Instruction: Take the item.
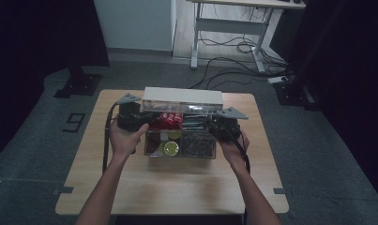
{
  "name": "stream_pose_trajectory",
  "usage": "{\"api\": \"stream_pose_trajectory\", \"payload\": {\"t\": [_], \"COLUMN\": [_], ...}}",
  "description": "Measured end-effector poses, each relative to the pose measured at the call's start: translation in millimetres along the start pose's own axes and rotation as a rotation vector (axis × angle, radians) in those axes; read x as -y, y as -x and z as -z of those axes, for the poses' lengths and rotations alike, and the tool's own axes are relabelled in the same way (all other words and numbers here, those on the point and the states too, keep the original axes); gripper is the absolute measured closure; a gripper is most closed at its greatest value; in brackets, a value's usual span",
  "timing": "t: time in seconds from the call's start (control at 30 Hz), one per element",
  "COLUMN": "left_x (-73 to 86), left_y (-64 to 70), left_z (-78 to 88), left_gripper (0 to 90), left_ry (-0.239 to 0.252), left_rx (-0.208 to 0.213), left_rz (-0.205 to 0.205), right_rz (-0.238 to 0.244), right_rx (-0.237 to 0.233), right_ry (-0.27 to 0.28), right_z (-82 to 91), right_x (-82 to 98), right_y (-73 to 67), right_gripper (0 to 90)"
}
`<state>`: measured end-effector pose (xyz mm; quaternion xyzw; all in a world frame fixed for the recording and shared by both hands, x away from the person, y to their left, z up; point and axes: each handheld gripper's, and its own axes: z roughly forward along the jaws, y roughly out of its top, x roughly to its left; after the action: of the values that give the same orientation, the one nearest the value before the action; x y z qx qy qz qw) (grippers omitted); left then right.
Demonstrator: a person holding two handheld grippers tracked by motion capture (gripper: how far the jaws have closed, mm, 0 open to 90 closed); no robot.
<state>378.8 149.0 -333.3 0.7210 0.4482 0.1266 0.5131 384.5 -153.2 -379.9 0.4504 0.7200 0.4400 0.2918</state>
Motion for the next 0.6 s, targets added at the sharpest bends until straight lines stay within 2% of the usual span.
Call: {"api": "stream_pose_trajectory", "payload": {"t": [0.03, 0.17, 0.33, 0.6], "left_x": [0.2, 0.7, 0.1, -1.3], "left_y": [0.1, 0.2, 0.2, 0.4], "left_z": [0.0, 0.0, 0.1, 0.2], "left_gripper": [88.9, 88.8, 88.8, 88.8], "left_ry": [0.0, 0.001, -0.001, 0.001], "left_rx": [-0.001, -0.002, -0.002, -0.003], "left_rz": [0.0, 0.0, -0.001, -0.003], "right_rz": [0.01, 0.008, -0.005, -0.033], "right_rx": [0.01, 0.007, -0.001, -0.023], "right_ry": [-0.006, -0.008, 0.008, 0.057], "right_z": [-0.4, -0.7, 1.5, 14.2], "right_x": [0.2, 0.8, 1.3, 0.7], "right_y": [-0.3, 2.0, 5.7, 11.5], "right_gripper": [77.9, 84.9, 87.7, 89.4]}}
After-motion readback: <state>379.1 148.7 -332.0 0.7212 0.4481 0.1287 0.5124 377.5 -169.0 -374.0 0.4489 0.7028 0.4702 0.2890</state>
